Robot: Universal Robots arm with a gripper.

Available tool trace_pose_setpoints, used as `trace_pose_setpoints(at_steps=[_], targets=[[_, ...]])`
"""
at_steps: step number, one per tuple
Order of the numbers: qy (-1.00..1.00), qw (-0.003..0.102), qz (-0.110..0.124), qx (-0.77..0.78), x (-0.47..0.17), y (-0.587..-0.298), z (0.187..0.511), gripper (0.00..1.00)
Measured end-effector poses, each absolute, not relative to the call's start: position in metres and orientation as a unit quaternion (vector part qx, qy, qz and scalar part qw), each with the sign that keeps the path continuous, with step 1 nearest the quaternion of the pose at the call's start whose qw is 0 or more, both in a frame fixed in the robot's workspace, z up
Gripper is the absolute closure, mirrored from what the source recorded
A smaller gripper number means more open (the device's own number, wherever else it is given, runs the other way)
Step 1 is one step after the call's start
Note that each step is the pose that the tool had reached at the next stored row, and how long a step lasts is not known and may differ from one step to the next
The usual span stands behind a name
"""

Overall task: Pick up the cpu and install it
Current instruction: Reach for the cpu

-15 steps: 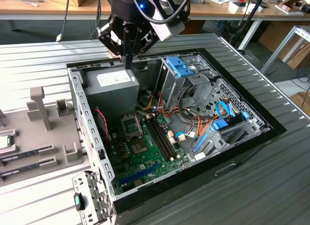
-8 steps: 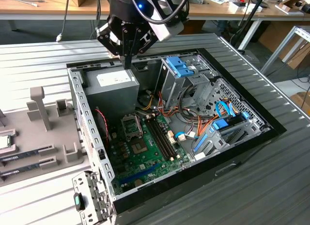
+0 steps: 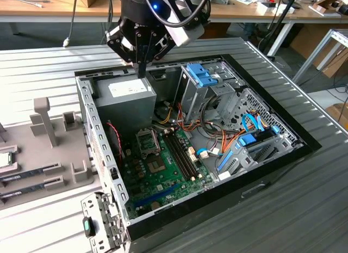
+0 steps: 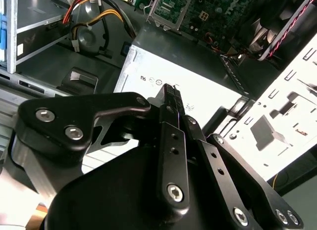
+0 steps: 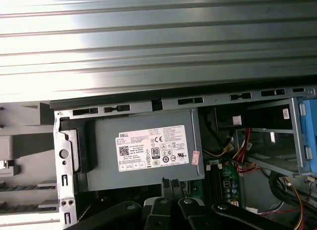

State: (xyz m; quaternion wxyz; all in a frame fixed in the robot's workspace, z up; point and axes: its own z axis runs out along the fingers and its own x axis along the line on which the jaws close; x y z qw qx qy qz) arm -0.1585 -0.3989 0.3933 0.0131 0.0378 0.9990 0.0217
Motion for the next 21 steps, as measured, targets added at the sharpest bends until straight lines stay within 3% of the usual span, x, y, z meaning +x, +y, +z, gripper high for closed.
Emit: trace_pose_setpoints(at_steps=[21], targets=[[0.999, 0.013, 0.022, 0.038, -0.169, -0.399, 0.393, 0.89]])
